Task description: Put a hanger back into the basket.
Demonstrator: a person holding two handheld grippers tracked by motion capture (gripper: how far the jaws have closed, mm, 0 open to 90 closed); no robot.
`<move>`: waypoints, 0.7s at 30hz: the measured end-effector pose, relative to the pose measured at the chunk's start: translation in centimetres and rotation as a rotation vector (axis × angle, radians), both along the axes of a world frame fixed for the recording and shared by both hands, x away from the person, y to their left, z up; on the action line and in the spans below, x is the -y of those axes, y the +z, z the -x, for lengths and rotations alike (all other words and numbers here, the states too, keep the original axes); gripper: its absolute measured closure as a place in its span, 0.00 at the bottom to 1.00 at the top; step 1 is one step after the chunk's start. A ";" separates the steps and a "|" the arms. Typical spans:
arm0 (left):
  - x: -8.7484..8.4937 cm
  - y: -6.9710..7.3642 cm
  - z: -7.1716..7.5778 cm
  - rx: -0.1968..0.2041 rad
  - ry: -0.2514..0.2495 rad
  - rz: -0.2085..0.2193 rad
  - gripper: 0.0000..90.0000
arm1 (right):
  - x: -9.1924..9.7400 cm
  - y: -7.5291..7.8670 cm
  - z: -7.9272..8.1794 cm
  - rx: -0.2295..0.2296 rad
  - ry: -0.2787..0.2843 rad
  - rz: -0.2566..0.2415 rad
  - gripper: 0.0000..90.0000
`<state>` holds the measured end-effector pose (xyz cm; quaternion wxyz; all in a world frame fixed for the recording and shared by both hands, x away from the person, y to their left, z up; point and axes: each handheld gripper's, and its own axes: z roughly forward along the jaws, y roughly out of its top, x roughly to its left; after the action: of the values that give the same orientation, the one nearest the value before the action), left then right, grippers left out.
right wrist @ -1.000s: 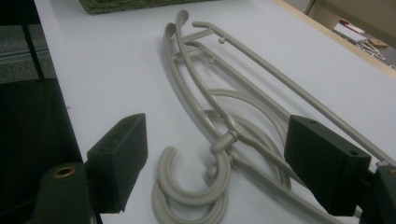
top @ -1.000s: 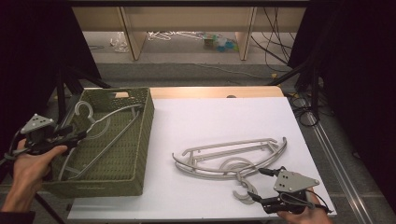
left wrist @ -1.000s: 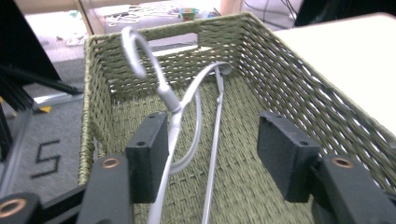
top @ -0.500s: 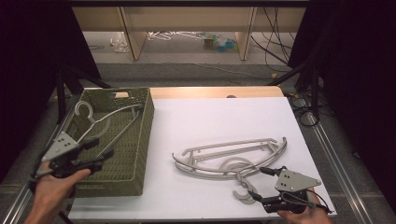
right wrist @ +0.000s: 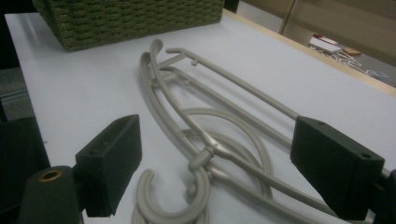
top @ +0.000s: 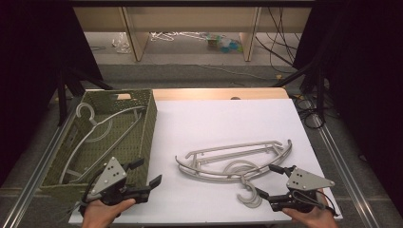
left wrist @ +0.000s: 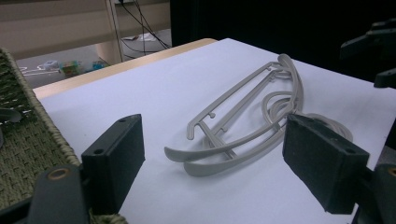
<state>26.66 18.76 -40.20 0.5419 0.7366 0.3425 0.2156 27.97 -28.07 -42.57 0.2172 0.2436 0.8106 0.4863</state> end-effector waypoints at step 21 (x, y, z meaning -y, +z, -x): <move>0.4 -2.1 0.5 0.027 -0.014 -0.031 0.20 | 0.9 -0.6 -0.9 -0.014 -0.058 0.032 0.23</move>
<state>26.16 18.41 -42.34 0.5362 0.7446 0.3266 0.2269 28.83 -29.00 -43.18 0.2295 0.2669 0.8122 0.4652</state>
